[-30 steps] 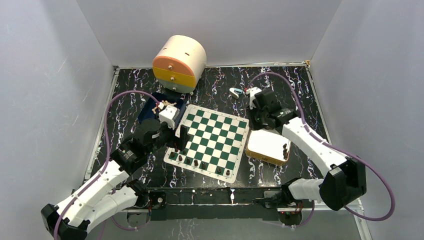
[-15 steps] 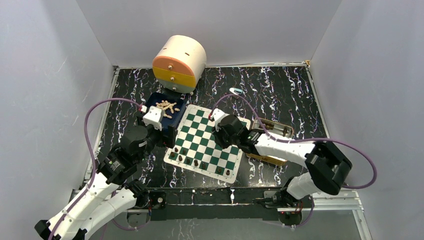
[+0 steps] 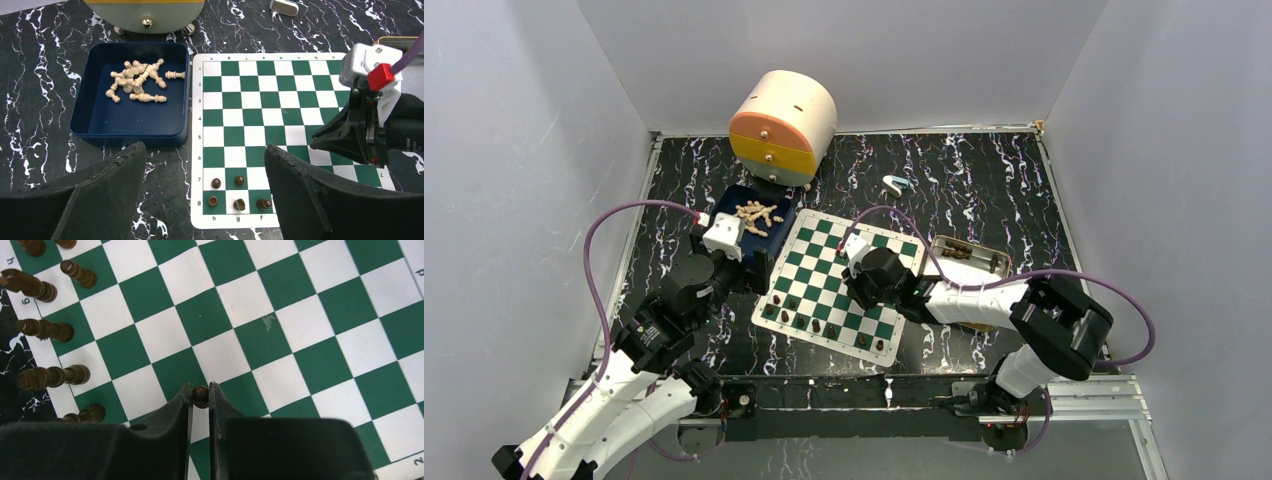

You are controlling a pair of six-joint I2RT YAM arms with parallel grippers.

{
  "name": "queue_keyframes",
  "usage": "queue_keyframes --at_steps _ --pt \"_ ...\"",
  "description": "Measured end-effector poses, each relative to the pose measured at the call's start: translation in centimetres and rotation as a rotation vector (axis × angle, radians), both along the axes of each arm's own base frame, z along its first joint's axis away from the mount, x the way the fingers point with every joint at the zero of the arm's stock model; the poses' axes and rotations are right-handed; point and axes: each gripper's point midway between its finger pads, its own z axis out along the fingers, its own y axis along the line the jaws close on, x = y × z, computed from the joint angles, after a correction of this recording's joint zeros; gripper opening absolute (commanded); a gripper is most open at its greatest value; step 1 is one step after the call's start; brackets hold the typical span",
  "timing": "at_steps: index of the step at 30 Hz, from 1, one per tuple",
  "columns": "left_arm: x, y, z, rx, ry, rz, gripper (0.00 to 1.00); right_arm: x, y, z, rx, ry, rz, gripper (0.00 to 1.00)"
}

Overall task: Set up the chess pieces on the board
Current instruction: Place the chess piece on the chessboard.

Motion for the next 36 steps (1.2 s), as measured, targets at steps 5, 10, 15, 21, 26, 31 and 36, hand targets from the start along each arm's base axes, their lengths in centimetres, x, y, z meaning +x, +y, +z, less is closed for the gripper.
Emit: queue_keyframes --at_steps 5,10,15,21,26,31,36 --pt "0.0 0.1 0.0 0.002 -0.001 0.003 0.85 -1.1 0.2 -0.7 0.005 -0.001 0.028 0.22" --pt "0.0 0.1 0.0 0.001 -0.002 0.003 0.85 -1.7 1.2 -0.3 0.027 -0.024 0.057 0.23" --pt "-0.1 0.3 0.3 -0.005 -0.011 0.007 0.85 -2.0 2.0 -0.2 0.038 -0.039 0.079 0.23" --pt "-0.2 0.4 0.4 -0.006 -0.014 0.011 0.85 -2.3 2.1 -1.4 0.011 -0.032 0.095 0.23" --pt "-0.1 0.4 0.3 -0.005 -0.014 0.013 0.85 -2.6 2.2 -1.9 -0.003 -0.029 0.108 0.25" --pt "-0.2 0.4 0.3 -0.003 -0.012 0.013 0.85 -2.9 2.4 -1.9 -0.001 -0.031 0.118 0.31" --pt "-0.2 0.4 0.3 -0.004 -0.012 0.013 0.85 -3.2 2.3 -2.1 -0.011 -0.025 0.123 0.33"
